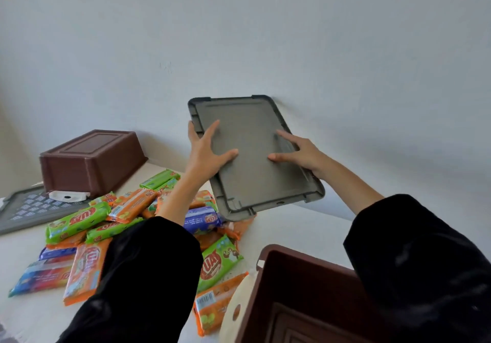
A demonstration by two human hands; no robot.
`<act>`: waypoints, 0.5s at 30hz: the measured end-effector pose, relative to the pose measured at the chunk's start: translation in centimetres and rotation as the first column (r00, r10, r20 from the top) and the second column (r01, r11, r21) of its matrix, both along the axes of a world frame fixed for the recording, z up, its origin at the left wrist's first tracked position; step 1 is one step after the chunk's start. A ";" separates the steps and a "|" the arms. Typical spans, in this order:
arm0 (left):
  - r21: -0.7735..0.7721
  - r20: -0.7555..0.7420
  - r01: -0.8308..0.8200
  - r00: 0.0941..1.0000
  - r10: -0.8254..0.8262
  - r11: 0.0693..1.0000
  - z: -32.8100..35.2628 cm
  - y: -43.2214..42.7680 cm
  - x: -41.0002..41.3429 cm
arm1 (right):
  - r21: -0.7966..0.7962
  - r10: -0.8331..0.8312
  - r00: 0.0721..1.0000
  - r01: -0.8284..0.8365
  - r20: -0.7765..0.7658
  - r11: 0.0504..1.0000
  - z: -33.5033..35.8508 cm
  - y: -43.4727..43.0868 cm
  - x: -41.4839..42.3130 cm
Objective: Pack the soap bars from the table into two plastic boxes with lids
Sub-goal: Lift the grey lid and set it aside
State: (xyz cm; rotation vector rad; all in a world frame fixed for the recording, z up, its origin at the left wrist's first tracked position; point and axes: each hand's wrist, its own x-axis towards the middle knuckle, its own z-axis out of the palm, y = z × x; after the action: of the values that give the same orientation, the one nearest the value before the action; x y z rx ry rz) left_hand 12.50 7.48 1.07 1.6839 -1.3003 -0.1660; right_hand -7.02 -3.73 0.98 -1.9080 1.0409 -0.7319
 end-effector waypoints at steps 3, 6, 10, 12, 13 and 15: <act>-0.036 0.043 0.135 0.990 -0.133 0.990 0.5 -1.6 -2.7 | -0.162 -0.208 0.977 0.200 -0.036 0.966 1.1 0.9 -3.7; -0.014 0.070 0.266 0.962 -0.264 0.964 -0.1 -3.7 -5.8 | -0.306 -0.377 0.926 0.350 -0.032 0.885 0.8 2.2 -7.4; 0.043 0.126 0.396 0.908 -0.398 0.917 -1.7 -6.8 -10.1 | -0.353 -0.546 0.838 0.503 -0.027 0.789 -2.1 3.1 -11.5; 0.066 0.147 0.445 0.881 -0.450 0.893 -2.8 -8.2 -11.9 | -0.346 -0.600 0.799 0.552 -0.039 0.759 -3.6 3.4 -12.9; 0.081 0.162 0.460 0.869 -0.467 0.884 -3.4 -8.7 -12.8 | -0.337 -0.620 0.783 0.572 -0.046 0.748 -4.5 3.5 -13.4; 0.100 0.190 0.479 0.851 -0.490 0.872 -4.8 -9.7 -14.2 | -0.317 -0.656 0.753 0.611 -0.051 0.726 -6.2 3.6 -14.3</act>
State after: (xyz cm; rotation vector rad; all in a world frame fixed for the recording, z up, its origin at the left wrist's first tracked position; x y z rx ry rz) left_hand -1.74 -2.24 -3.77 1.4058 -1.8851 -0.3267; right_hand -21.27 -0.10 -5.20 -1.8532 1.8304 -1.1783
